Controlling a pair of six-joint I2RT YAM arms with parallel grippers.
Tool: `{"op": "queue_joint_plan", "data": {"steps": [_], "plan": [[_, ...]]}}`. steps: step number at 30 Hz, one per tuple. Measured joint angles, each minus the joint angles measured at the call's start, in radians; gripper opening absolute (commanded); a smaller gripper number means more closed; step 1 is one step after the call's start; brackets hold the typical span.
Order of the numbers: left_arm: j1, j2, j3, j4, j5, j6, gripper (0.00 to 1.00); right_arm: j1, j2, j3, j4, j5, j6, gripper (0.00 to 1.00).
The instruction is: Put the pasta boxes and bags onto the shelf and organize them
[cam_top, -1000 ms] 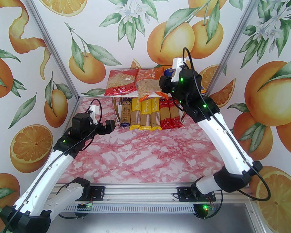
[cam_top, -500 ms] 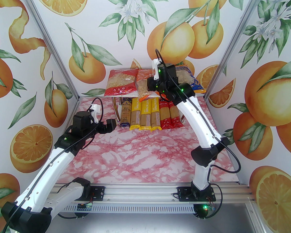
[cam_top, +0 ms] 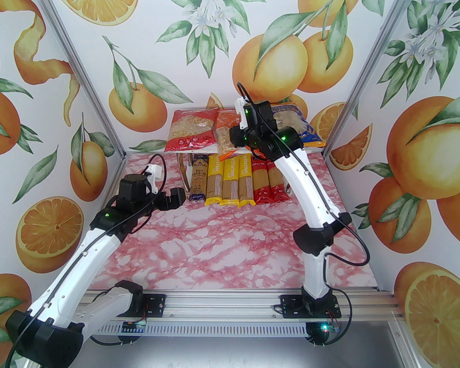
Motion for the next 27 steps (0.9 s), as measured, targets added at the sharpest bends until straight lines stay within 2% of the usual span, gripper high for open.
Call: {"op": "queue_joint_plan", "data": {"steps": [6, 10, 14, 20, 27], "plan": [[0.0, -0.001, 0.0, -0.001, 0.006, 0.0, 1.0, 0.0, 0.029, 0.042, -0.018, -0.006, 0.003, 0.27], [0.0, -0.006, 0.001, -0.005, 0.005, 0.001, 1.0, -0.001, 0.013, 0.003, 0.014, -0.01, 0.016, 0.31], [0.0, -0.019, 0.001, -0.005, 0.003, 0.001, 1.0, -0.001, -0.094, -0.205, 0.168, -0.025, 0.037, 0.39], [0.003, -0.031, 0.0, -0.005, -0.002, 0.002, 1.0, -0.001, -0.303, -0.548, 0.431, -0.032, 0.058, 0.37], [0.009, -0.042, 0.0, -0.007, -0.006, 0.004, 1.0, -0.002, -0.493, -0.682, 0.632, -0.008, 0.066, 0.37]]}}
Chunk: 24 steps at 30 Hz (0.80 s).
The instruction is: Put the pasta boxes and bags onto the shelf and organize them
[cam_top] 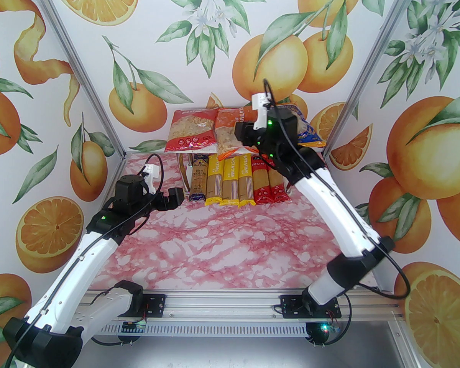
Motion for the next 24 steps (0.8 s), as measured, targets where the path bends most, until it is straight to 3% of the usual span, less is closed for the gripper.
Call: {"op": "queue_joint_plan", "data": {"steps": [6, 12, 13, 18, 24], "plan": [[0.032, -0.032, -0.003, -0.007, -0.016, 0.019, 1.0, 0.0, -0.28, -0.228, 0.11, 0.074, 0.001, 0.4], [0.107, -0.052, -0.03, 0.008, -0.044, 0.044, 1.0, 0.0, -0.601, -0.535, 0.112, 0.243, 0.026, 0.48], [0.118, -0.058, -0.044, 0.016, -0.057, 0.049, 1.0, 0.0, -0.654, -0.591, 0.105, 0.275, 0.036, 0.53], [0.156, -0.083, -0.115, 0.09, -0.148, 0.086, 1.0, 0.0, -0.859, -0.794, 0.008, 0.44, 0.092, 0.99], [0.175, -0.071, -0.203, 0.287, -0.321, 0.18, 1.0, -0.001, -0.943, -0.879, -0.164, 0.583, 0.161, 1.0]]}}
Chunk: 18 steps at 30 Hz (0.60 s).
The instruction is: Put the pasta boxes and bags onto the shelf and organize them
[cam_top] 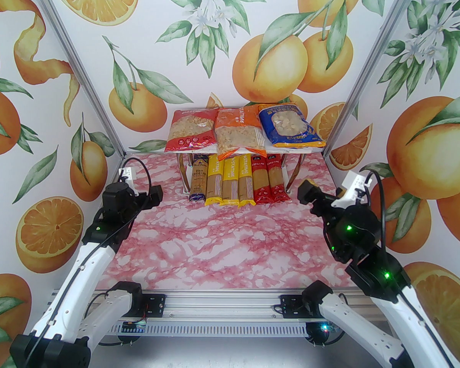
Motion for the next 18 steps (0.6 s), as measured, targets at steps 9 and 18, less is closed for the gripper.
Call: {"op": "queue_joint_plan", "data": {"steps": [9, 18], "plan": [[0.009, 0.217, -0.274, 0.476, -0.076, 0.183, 1.0, -0.006, -0.035, -0.103, -0.109, 0.093, 0.079, 1.0], [0.023, 0.469, -0.452, 0.95, -0.112, 0.211, 1.0, -0.042, -0.029, -0.116, -0.137, 0.127, 0.111, 1.0]]}}
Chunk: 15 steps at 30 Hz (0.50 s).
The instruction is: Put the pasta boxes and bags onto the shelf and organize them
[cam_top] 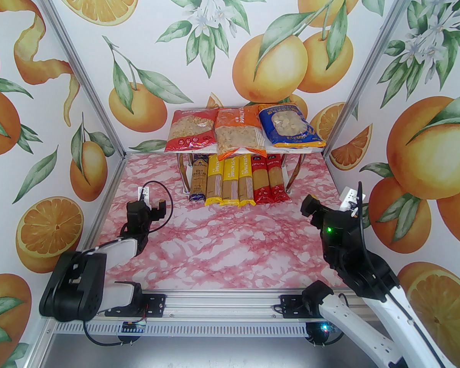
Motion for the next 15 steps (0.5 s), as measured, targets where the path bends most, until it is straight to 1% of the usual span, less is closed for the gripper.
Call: {"op": "queue_joint_plan", "data": {"steps": [4, 7, 10, 15], "plan": [[0.001, 0.031, -0.006, 0.115, -0.006, 0.018, 1.0, -0.02, -0.008, -0.043, -0.004, 0.007, 0.016, 1.0], [0.001, 0.031, -0.006, 0.178, 0.011, 0.032, 1.0, -0.043, -0.029, -0.098, 0.0, 0.011, 0.029, 1.0], [-0.004, 0.031, -0.006, 0.203, 0.041, 0.054, 1.0, -0.069, -0.03, -0.154, 0.026, 0.01, 0.033, 1.0], [-0.031, 0.031, -0.003, 0.178, 0.11, 0.098, 1.0, -0.123, 0.018, -0.211, 0.092, -0.018, 0.032, 1.0]]}}
